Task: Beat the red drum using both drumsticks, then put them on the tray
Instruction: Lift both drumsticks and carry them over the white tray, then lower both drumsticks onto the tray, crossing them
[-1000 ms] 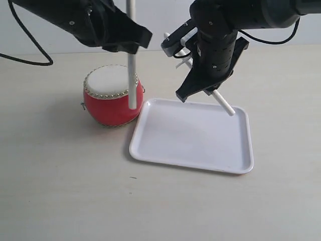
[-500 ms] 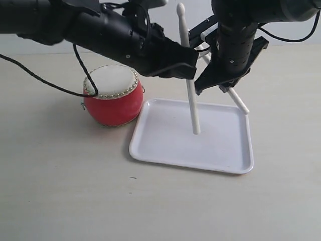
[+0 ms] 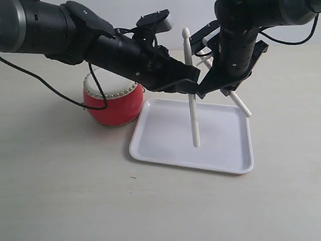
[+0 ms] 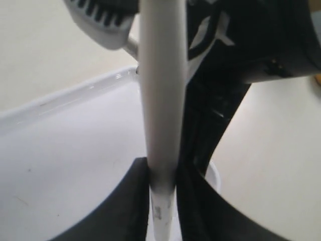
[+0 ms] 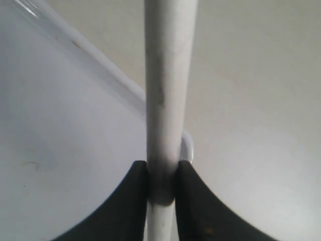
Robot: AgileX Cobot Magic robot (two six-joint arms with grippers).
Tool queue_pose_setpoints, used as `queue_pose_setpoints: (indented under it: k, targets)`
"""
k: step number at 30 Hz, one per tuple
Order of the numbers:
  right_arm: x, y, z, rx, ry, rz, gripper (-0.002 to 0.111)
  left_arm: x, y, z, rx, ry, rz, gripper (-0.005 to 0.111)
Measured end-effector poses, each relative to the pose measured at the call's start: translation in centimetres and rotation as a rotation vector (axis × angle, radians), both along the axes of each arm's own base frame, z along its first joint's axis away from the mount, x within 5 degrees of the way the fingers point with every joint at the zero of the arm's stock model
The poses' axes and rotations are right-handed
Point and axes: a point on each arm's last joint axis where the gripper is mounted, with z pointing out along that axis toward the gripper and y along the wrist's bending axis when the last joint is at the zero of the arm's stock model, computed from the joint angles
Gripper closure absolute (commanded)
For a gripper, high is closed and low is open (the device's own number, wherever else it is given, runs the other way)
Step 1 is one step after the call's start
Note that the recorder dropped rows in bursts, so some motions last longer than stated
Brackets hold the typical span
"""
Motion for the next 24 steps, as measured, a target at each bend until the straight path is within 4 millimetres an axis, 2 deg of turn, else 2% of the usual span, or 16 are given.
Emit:
queue_pose_setpoints:
  k: [11,15,18,24]
  targets:
    - [0.4,-0.9,-2.7,0.019,0.075,-0.082,0.108,0.7,-0.3,-2.1,-0.022,0.081,0.059,0.107]
    - [0.6,-1.7,-3.0,0.041,0.084,-0.115,0.108,1.2,-0.3,-2.8,-0.020,0.080,0.124,0.107]
    - [0.6,-1.7,-2.8,0.075,0.090,-0.134,0.108,1.9,-0.2,-4.1,-0.012,0.102,0.196,0.107]
    - [0.6,-2.1,-2.8,0.117,0.106,-0.142,0.108,2.1,-0.2,-4.7,-0.022,0.144,0.250,0.107]
